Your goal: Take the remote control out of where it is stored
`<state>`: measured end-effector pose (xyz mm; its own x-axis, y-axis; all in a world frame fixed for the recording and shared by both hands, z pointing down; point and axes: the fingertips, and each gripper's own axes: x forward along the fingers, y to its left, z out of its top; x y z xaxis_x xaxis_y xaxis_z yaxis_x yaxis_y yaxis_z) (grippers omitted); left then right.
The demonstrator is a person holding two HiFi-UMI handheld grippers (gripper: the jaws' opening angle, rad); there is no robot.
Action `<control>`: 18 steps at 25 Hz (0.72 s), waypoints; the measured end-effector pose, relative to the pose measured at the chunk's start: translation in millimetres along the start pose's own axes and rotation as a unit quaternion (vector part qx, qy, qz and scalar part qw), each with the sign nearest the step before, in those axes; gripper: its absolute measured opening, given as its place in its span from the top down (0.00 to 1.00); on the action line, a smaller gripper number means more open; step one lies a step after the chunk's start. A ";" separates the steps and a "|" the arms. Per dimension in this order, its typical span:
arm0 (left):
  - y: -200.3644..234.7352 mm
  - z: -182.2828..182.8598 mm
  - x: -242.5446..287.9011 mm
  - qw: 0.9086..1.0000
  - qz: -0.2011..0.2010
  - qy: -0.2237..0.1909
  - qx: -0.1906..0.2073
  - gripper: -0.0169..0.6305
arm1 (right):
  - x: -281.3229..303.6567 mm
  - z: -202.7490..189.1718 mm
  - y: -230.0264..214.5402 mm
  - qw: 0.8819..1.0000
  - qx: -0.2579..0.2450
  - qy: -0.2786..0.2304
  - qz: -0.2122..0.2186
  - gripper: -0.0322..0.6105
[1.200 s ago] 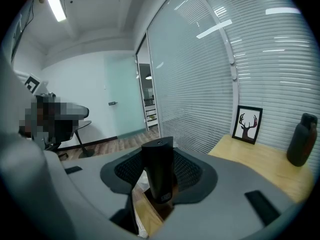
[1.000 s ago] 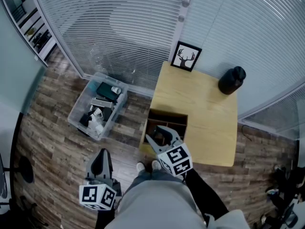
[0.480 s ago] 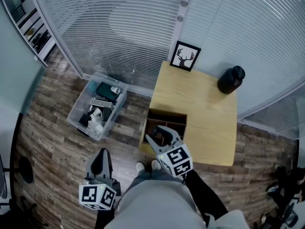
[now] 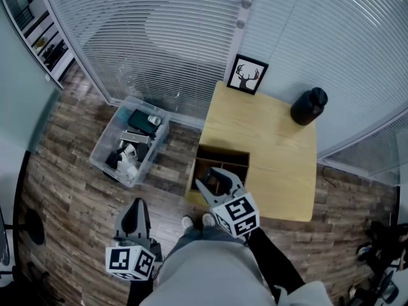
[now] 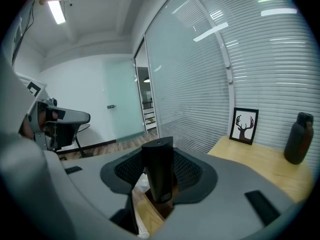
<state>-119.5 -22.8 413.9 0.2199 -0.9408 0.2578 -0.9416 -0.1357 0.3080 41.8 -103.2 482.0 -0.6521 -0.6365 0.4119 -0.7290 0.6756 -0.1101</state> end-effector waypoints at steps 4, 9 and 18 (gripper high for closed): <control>-0.2 -0.5 -1.0 1.000 -0.002 0.000 -0.001 0.96 | -2.0 2.2 1.1 1.000 0.000 -0.005 -0.001 0.68; -0.9 -1.8 -2.0 1.000 -0.002 -0.001 -0.001 0.96 | -4.9 3.5 1.4 1.000 -0.001 -0.009 -0.002 0.68; -1.4 -2.1 -2.0 1.000 -0.002 0.001 0.000 0.96 | -6.9 7.3 3.4 1.000 -0.001 -0.015 0.001 0.68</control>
<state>-118.0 -20.1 414.9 0.2232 -0.9399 0.2583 -0.9409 -0.1385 0.3092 42.4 -99.2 472.2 -0.6597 -0.6457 0.3845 -0.7270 0.6779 -0.1090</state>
